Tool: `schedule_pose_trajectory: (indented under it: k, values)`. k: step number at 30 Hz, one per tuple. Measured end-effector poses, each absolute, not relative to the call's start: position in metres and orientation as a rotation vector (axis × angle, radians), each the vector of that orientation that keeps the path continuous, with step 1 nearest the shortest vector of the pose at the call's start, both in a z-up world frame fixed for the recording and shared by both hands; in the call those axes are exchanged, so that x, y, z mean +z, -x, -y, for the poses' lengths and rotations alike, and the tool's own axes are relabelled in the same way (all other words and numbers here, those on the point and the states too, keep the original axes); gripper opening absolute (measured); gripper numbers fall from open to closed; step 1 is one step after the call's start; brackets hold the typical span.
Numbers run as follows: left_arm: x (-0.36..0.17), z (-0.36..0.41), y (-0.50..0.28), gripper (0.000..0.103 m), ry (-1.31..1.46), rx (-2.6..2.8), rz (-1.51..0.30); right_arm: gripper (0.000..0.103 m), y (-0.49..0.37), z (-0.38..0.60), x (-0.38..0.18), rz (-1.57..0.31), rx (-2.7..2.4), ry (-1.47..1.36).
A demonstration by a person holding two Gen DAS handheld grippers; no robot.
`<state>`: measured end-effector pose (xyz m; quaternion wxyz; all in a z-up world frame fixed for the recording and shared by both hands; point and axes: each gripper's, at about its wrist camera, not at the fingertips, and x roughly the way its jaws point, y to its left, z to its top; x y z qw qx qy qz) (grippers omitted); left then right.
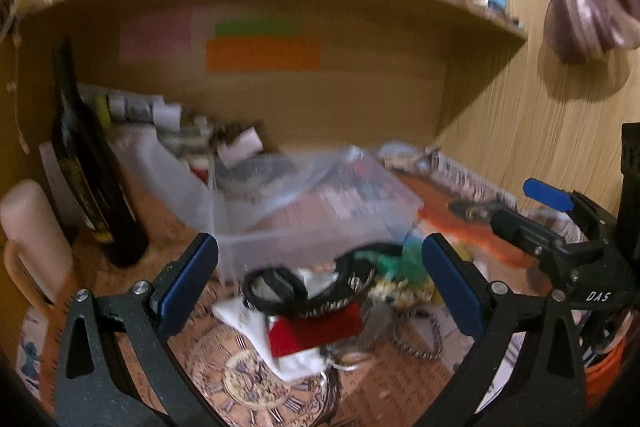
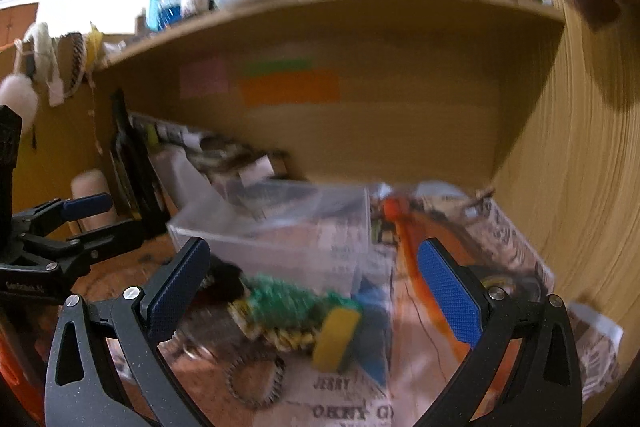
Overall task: Organize soft objects
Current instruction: 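Grasp the yellow-green sponge with the right tool while the left tool grasps the black-white cloth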
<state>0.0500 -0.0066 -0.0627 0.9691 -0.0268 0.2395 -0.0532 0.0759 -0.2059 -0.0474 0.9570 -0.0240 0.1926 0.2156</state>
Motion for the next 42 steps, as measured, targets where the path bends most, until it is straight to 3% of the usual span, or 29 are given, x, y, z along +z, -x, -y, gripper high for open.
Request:
schedule_pose_trajectory:
  k: [7,9,11,15,18,23,28,32,42]
  values:
    - [-0.099,0.01,-0.071,0.103,0.064,-0.111,-0.579,0.103,-0.089,0.217,-0.078,-0.527,0.416,0.051]
    - [-0.105,0.012,-0.075,0.095,0.064,-0.119,-0.602,0.103,-0.093,0.22,-0.089,-0.567,0.419,0.04]
    - [-0.111,0.015,-0.08,0.081,0.058,-0.128,-0.631,0.103,-0.097,0.222,-0.098,-0.601,0.423,0.03]
    - [-0.119,0.015,-0.087,0.069,0.057,-0.127,-0.65,0.096,-0.103,0.223,-0.108,-0.645,0.44,0.01]
    - [-0.119,0.015,-0.088,0.059,0.054,-0.139,-0.647,0.085,-0.108,0.223,-0.114,-0.663,0.46,-0.014]
    - [-0.117,0.017,-0.087,0.035,0.049,-0.165,-0.633,0.052,-0.115,0.219,-0.118,-0.687,0.489,-0.035]
    - [-0.113,0.015,-0.088,0.021,0.064,-0.184,-0.623,0.029,-0.114,0.223,-0.115,-0.676,0.496,-0.049]
    - [-0.108,0.012,-0.086,0.013,0.068,-0.184,-0.605,0.028,-0.108,0.224,-0.108,-0.637,0.481,-0.039]
    - [-0.073,0.002,-0.075,0.012,0.05,-0.145,-0.507,0.027,-0.102,0.219,-0.074,-0.504,0.501,-0.027]
